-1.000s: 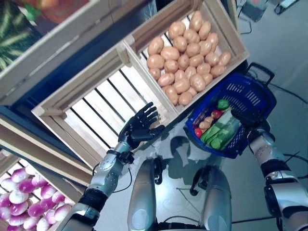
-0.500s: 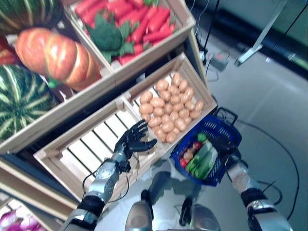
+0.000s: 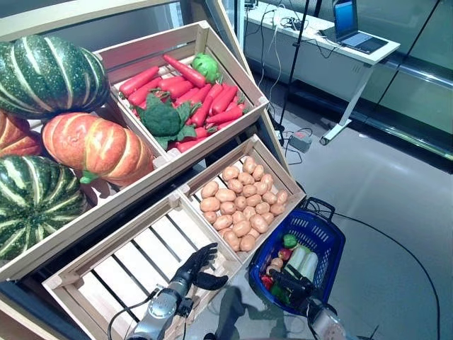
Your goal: Put vegetables into the basket
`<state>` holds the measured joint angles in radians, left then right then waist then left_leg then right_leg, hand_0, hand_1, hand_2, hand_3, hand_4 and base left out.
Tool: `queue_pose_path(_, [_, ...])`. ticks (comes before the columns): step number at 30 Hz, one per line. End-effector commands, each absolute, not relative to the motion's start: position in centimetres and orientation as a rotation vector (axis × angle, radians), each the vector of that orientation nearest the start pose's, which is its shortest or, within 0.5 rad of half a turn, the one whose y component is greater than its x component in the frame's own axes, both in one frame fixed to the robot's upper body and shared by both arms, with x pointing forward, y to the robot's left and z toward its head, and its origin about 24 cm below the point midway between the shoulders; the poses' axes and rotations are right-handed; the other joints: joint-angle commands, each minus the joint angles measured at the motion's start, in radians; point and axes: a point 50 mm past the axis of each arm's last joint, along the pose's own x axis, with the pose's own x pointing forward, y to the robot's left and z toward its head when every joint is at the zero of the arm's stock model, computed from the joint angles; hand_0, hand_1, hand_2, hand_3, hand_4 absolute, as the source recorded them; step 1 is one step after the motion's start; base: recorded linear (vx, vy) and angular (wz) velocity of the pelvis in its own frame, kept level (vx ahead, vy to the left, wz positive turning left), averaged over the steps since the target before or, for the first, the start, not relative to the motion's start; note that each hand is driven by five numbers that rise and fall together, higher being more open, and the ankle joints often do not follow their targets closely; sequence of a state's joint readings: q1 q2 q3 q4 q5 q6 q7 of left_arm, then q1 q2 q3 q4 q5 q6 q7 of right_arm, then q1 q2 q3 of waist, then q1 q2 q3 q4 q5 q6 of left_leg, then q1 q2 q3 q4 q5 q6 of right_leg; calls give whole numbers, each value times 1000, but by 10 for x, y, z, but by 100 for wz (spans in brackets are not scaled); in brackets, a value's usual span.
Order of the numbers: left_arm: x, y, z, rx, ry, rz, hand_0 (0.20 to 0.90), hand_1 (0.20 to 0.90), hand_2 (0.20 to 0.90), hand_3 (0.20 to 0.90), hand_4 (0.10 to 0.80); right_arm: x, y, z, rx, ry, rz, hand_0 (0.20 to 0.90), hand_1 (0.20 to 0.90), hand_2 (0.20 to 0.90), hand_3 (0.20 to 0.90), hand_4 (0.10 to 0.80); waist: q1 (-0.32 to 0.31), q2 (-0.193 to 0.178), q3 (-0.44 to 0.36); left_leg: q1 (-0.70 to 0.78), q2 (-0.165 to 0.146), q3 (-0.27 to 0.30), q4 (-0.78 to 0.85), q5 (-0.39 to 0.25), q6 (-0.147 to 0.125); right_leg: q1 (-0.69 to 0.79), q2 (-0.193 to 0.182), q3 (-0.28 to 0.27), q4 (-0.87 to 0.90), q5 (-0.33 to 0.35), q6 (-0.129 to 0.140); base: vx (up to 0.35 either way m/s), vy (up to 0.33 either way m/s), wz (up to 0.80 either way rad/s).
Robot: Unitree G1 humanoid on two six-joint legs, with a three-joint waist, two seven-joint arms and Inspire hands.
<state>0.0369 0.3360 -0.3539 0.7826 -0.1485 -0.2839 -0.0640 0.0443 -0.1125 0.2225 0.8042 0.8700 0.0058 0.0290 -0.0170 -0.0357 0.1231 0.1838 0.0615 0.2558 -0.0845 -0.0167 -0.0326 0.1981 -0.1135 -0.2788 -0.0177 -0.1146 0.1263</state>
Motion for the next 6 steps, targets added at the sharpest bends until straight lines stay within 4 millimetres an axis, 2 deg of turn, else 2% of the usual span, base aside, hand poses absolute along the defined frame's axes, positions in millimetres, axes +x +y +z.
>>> queue_pose_path(1, [192, 172, -95, 218, 458, -297, 900, 900, 900, 900, 800, 176, -138, -120, 627, 762, -62, 900, 900, 900, 900, 800, -13, 39, -13, -11, -35, -9, -3, -44, 41, -34, 45, 15, -70, 94, -73, 0, 0, 0])
queue_pose_path(6, [188, 163, -104, 136, 512, -290, 900, 900, 900, 900, 800, 175, -131, -126, 562, 794, -30, 900, 900, 900, 900, 800, -6, 46, -15, -7, -40, -26, -3, -49, 42, -23, 43, 2, -70, 85, -74, 4, 15, 2])
